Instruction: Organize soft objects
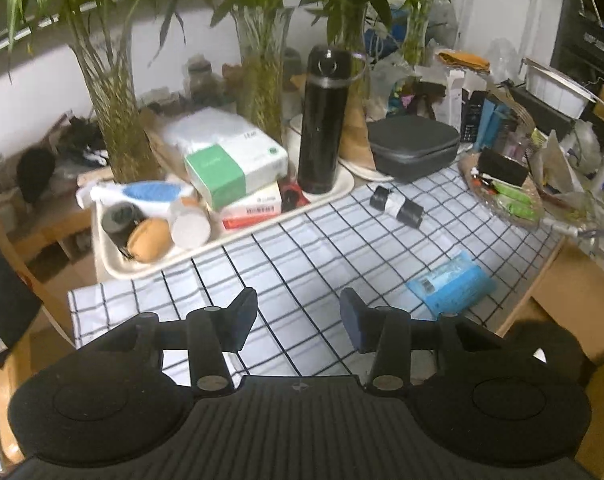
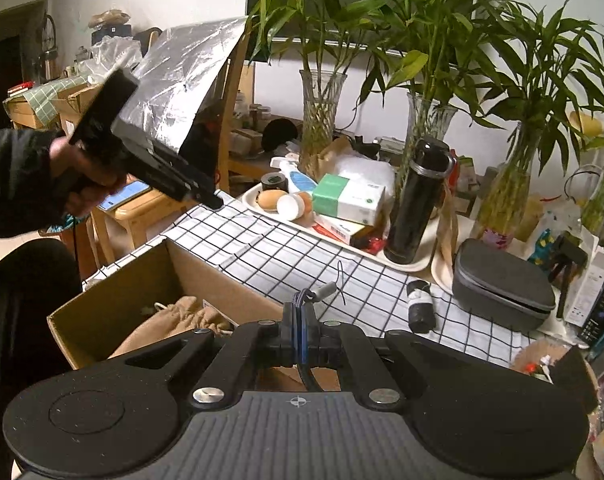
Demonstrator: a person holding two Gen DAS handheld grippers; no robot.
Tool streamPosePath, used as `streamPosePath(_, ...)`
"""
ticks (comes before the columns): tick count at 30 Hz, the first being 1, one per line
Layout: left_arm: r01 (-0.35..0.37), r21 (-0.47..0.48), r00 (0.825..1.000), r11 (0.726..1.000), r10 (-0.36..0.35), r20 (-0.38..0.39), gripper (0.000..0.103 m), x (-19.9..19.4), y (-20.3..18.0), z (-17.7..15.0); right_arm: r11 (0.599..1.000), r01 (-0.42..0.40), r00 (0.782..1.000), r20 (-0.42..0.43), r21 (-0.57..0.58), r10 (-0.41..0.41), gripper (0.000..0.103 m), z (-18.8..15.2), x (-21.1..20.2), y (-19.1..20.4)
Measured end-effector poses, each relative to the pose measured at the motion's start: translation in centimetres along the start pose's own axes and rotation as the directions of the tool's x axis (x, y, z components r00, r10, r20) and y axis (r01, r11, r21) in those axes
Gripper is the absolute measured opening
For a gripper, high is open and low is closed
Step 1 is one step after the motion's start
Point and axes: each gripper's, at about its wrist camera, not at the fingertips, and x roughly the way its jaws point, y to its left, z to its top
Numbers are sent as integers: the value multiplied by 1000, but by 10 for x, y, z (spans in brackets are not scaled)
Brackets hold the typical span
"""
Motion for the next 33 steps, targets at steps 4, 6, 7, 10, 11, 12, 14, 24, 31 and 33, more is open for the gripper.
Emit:
streamPosePath(4, 57, -2, 998, 998, -57, -21, 45, 15, 7, -8, 1000, -18, 1000, 17, 7, 18, 4, 0, 6, 2)
streamPosePath(6, 89, -3, 996, 996, -89, -32, 45, 23, 11, -11, 1000, -28, 999, 18, 5, 28, 4, -2, 10, 4)
streamPosePath(7, 101, -5, 994, 995, -101, -38, 45, 27, 14, -12, 999, -33, 999, 17, 1, 33, 4, -3, 11, 4)
streamPosePath(10, 136, -10, 989, 991, -136, -53, 45, 36, 21, -14, 998, -57, 998, 11, -9, 57, 4, -8, 13, 10)
streamPosePath(11, 145, -9, 988, 989, -145, -54, 45, 39, 23, -15, 998, -65, 998, 10, -12, 65, 4, -11, 13, 11)
streamPosePath(12, 148, -9, 987, 989, -148, -56, 45, 42, 24, -14, 997, -78, 997, 12, -15, 78, 4, -13, 12, 13)
streamPosePath(14, 150, -14, 987, 989, -151, -60, 45, 47, 26, -14, 993, -118, 993, 13, -24, 118, 4, -16, 12, 15)
streamPosePath(24, 198, -11, 975, 980, -198, -98, 45, 70, 19, -15, 932, -353, 933, -97, -80, 346, 74, -32, 27, 23)
streamPosePath(31, 305, 50, 944, 951, -296, -144, 45, 100, 13, -26, 950, -302, 952, 68, 75, 297, 90, -29, 32, -16)
streamPosePath(33, 360, 85, 926, 929, -345, -155, 45, 106, 11, -29, 967, -243, 968, 79, 75, 237, 96, -29, 32, -21)
